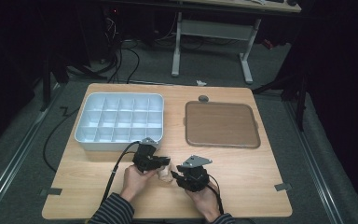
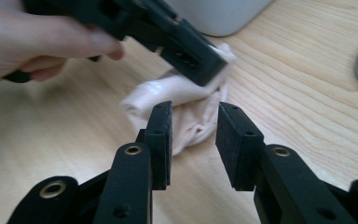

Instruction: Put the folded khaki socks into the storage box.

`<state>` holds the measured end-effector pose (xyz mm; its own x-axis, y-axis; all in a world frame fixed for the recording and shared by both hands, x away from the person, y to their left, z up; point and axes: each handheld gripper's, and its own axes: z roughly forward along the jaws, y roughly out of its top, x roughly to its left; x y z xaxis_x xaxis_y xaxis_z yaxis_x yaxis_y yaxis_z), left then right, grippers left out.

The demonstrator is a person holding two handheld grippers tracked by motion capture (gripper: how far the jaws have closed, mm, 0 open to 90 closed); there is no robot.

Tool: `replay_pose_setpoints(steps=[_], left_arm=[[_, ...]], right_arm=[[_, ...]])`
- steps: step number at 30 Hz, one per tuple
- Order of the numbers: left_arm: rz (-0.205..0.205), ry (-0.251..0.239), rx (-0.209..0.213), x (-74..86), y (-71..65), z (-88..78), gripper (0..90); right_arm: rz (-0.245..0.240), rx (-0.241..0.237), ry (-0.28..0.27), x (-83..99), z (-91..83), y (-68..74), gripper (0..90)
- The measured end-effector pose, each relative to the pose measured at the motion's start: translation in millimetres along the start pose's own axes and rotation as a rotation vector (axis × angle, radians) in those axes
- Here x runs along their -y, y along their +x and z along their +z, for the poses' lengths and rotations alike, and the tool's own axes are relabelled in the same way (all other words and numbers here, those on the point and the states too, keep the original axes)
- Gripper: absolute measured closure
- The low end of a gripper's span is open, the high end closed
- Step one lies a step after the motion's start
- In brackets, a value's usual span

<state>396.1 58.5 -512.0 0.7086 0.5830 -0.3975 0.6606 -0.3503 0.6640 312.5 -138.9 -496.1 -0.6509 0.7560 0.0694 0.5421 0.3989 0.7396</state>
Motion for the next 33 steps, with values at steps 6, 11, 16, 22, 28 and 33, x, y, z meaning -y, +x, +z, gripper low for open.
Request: replay_pose_setpoints(steps=[6,11,16,22,28,33], left_arm=[[0.006,0.001,-0.008,0.0,-0.8,0.0,85.1],[0.012,-0.001,-0.009,0.2,-1.4,0.0,85.1],[0.018,0.000,-0.012,0.4,-1.9,-0.1,85.1],[0.029,0.000,-0.011,0.8,-1.8,-0.6,85.1],[0.032,-0.003,-0.010,0.5,0.2,-1.7,85.0],[0.046,0.001,-0.018,-0.2,0.2,1.4,85.0]], right_arm=[[-0.026,-0.026,0.001,-3.0,1.0,13.1,65.3],[-0.017,-0.031,0.015,-5.9,9.7,17.4,63.3],[-0.027,-0.016,0.023,-7.5,13.6,19.8,72.6],[-0.041,0.000,0.045,-1.7,15.0,20.3,84.9],[-0.065,0.024,0.067,7.7,15.8,19.2,86.5],[-0.058,0.028,0.073,15.7,17.1,15.8,87.0]])
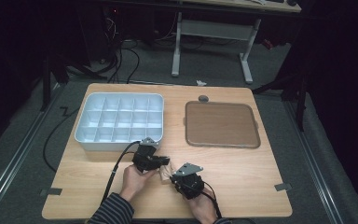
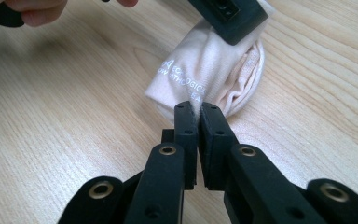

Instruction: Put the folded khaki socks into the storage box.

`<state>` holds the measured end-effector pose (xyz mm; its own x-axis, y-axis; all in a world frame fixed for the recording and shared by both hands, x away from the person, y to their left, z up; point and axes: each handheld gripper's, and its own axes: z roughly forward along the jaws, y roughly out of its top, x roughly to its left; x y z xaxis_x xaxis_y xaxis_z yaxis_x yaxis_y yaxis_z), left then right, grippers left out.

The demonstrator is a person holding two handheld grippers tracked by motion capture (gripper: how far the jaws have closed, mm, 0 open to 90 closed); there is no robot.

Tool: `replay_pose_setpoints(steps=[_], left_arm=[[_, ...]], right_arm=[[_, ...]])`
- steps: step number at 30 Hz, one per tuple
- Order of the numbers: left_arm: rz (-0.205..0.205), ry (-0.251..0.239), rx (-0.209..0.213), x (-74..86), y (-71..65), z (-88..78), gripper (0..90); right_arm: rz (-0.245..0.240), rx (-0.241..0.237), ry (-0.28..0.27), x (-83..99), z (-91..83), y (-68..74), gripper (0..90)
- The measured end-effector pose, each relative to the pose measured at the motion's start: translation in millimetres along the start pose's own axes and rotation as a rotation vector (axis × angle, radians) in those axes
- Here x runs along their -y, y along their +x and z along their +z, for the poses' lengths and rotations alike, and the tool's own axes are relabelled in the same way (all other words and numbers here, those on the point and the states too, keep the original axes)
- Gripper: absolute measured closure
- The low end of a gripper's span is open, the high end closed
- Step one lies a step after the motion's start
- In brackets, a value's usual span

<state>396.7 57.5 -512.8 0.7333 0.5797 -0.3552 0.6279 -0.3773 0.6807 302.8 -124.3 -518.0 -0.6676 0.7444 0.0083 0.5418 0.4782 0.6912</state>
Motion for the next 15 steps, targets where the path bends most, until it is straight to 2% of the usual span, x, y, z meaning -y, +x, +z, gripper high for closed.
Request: replay_pose_setpoints(steps=[3,4,8,10,13,15], left_arm=[[0.026,0.007,-0.009,0.2,0.6,2.9,85.3],[0.021,0.008,-0.005,-0.1,1.2,3.1,85.3],[0.034,0.006,-0.008,0.0,0.3,2.6,85.0],[0.060,0.000,-0.006,0.7,-1.5,1.4,84.1],[0.058,-0.017,0.019,1.4,-1.9,-1.5,77.3],[0.064,-0.040,0.014,1.4,-3.6,-4.6,69.2]], right_arm=[[-0.027,0.015,0.011,1.2,3.0,1.3,87.3],[-0.029,0.015,0.013,1.9,3.5,0.9,87.3],[-0.025,0.008,0.018,3.0,3.5,-0.3,87.2],[-0.014,-0.001,0.012,2.5,3.5,-0.8,86.8],[0.004,-0.023,-0.001,1.7,2.7,-2.8,86.5],[0.010,-0.028,-0.006,1.1,2.6,-2.7,86.4]])
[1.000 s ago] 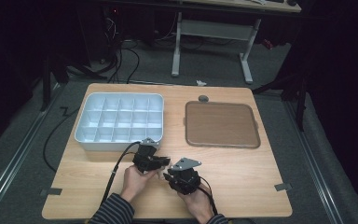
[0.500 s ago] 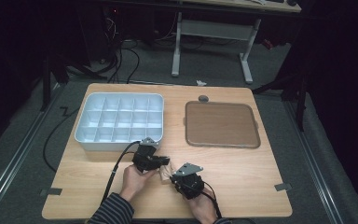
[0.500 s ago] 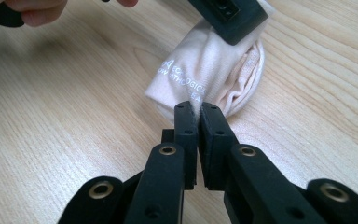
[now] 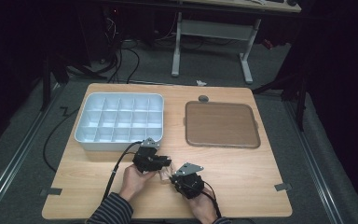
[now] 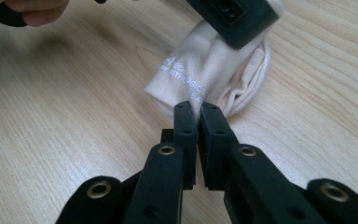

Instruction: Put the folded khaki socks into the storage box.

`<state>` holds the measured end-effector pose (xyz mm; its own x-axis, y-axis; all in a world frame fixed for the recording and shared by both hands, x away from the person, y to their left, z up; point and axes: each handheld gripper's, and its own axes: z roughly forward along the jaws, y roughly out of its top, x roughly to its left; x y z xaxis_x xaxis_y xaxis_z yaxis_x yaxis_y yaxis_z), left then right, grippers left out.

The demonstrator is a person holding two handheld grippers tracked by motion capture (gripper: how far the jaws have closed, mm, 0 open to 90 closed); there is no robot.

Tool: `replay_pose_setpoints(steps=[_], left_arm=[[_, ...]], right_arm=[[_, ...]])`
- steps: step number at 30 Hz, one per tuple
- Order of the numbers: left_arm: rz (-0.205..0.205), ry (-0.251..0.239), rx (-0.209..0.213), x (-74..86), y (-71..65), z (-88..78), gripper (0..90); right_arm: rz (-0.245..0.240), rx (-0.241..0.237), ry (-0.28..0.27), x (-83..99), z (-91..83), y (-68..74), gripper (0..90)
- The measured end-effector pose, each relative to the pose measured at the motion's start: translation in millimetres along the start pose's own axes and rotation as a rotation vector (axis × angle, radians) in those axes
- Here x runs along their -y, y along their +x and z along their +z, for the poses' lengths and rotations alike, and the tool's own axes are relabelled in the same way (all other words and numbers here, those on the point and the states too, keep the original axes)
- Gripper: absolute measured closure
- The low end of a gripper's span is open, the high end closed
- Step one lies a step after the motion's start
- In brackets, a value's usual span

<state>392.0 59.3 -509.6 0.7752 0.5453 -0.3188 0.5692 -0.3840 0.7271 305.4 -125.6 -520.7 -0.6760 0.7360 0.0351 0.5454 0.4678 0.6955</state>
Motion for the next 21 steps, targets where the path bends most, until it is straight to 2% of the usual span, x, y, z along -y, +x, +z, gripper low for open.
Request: replay_pose_setpoints(steps=[5,11,14,17,19,21], left_arm=[[-0.011,-0.021,-0.016,-0.8,-0.2,-7.9,59.6],[-0.041,-0.031,-0.065,3.4,4.6,-15.9,53.8],[-0.057,-0.026,-0.084,4.5,7.7,-13.3,50.0],[-0.054,-0.023,-0.088,4.7,6.3,-8.4,46.3],[-0.051,-0.002,-0.102,5.7,5.7,-3.6,44.9],[-0.066,0.023,-0.105,7.2,7.6,1.6,44.9]], right_arm=[[-0.001,-0.011,-0.002,-2.2,-0.4,-0.2,85.8],[-0.003,-0.015,-0.010,-2.0,-1.2,-1.3,85.1],[-0.004,-0.016,-0.010,-1.8,-1.6,-0.8,84.9],[-0.004,-0.013,-0.006,-1.7,-2.3,-1.0,84.6],[0.001,-0.015,-0.006,-1.6,-2.6,-1.6,84.1],[0.002,-0.017,-0.008,-1.6,-3.2,-2.4,82.2]])
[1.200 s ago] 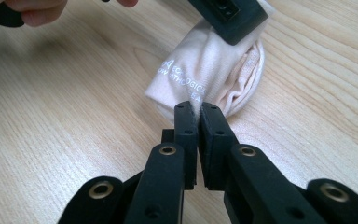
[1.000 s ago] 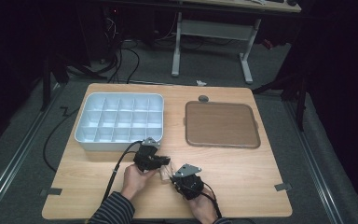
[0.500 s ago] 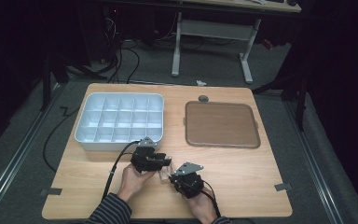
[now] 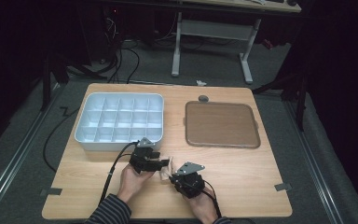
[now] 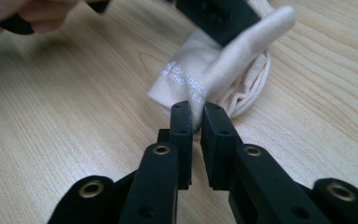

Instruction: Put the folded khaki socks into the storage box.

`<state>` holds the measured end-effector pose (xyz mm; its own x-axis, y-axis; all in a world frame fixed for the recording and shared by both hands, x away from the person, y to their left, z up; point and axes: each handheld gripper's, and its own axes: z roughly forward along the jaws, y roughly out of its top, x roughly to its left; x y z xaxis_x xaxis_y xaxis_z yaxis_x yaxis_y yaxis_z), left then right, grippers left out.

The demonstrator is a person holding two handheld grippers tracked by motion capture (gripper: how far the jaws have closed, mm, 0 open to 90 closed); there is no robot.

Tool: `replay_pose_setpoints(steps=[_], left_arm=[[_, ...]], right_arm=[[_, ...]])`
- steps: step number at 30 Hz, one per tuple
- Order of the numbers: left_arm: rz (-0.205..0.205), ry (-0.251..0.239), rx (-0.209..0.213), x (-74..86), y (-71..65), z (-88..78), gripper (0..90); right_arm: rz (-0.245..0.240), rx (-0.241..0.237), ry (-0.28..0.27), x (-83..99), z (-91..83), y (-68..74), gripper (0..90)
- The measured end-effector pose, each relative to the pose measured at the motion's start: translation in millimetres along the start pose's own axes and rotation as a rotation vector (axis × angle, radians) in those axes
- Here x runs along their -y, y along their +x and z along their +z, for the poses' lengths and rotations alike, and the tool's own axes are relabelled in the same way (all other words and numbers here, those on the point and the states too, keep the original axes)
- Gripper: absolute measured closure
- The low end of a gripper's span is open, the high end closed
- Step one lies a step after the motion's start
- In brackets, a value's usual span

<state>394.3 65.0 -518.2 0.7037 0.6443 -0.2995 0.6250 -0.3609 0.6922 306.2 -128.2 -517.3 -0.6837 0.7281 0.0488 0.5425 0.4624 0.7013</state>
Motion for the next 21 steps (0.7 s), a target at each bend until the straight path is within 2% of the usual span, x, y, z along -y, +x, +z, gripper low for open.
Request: replay_pose_setpoints(steps=[5,10,14,18,21], left_arm=[[-0.011,0.003,-0.006,0.2,0.3,3.3,44.6],[-0.015,0.006,-0.006,0.1,-0.1,4.6,44.8],[-0.013,0.006,-0.007,0.2,0.0,4.9,44.8],[-0.002,0.010,-0.020,0.6,-0.5,4.9,44.4],[0.013,0.007,-0.033,1.2,-2.6,6.4,44.4]], right_arm=[[0.005,-0.003,-0.043,-0.8,-6.9,0.3,78.6],[-0.009,0.008,-0.087,-10.2,-15.0,3.4,82.8],[-0.041,0.019,-0.070,-17.9,-8.6,6.7,87.3],[-0.032,0.030,-0.035,-14.8,3.4,2.2,88.9],[-0.023,0.038,-0.023,-9.8,5.5,-0.3,89.9]])
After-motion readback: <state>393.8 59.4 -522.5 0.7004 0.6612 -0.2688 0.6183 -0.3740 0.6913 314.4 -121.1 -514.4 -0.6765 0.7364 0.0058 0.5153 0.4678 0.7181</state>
